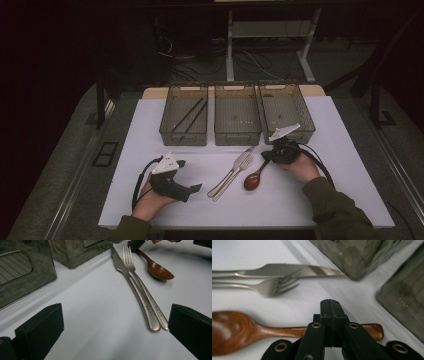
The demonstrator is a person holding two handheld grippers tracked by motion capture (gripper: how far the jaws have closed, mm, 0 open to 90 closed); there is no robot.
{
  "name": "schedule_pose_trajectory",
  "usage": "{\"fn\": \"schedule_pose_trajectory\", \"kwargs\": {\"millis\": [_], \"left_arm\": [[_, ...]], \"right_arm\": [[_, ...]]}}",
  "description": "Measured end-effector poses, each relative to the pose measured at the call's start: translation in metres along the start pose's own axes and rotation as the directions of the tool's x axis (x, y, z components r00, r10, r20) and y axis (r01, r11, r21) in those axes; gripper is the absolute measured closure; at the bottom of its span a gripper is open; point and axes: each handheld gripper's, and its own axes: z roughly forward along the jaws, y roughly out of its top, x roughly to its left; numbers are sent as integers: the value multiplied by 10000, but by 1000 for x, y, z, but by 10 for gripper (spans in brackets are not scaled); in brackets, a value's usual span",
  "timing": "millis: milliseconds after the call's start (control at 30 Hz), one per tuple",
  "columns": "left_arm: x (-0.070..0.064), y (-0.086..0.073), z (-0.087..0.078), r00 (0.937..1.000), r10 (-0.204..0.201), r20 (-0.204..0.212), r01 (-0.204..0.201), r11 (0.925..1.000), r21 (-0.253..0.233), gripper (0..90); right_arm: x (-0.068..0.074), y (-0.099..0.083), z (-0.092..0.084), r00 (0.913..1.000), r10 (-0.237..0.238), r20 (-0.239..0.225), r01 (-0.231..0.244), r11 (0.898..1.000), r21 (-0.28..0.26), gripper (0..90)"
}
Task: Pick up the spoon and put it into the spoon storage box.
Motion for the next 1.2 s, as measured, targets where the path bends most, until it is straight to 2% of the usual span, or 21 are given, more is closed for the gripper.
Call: {"fn": "schedule_pose_trajectory", "kwargs": {"millis": [367,433,933,1067,1200], "left_arm": [[1,0,-1,10000,-46,80,46,10000,-70,0],[1,-1,-2,9999,54,110,-53,10000,-77,0],[3,-3,-6,9993,211,313,-208,9997,-108,0],[3,-3,-6,9992,217,325,-214,9997,-93,0],[3,-3,-6,9993,206,328,-204,9998,-67,0]], "right_arm": [[1,-17,-16,9999,-3,-154,7,9997,260,890],[2,-19,-18,9998,-45,-218,52,9995,303,890],[20,-35,-31,9962,-470,-733,515,9968,616,890],[23,-37,-34,9950,-545,-836,599,9961,641,890],[23,-39,-39,9949,-472,-891,511,9978,418,889]]}}
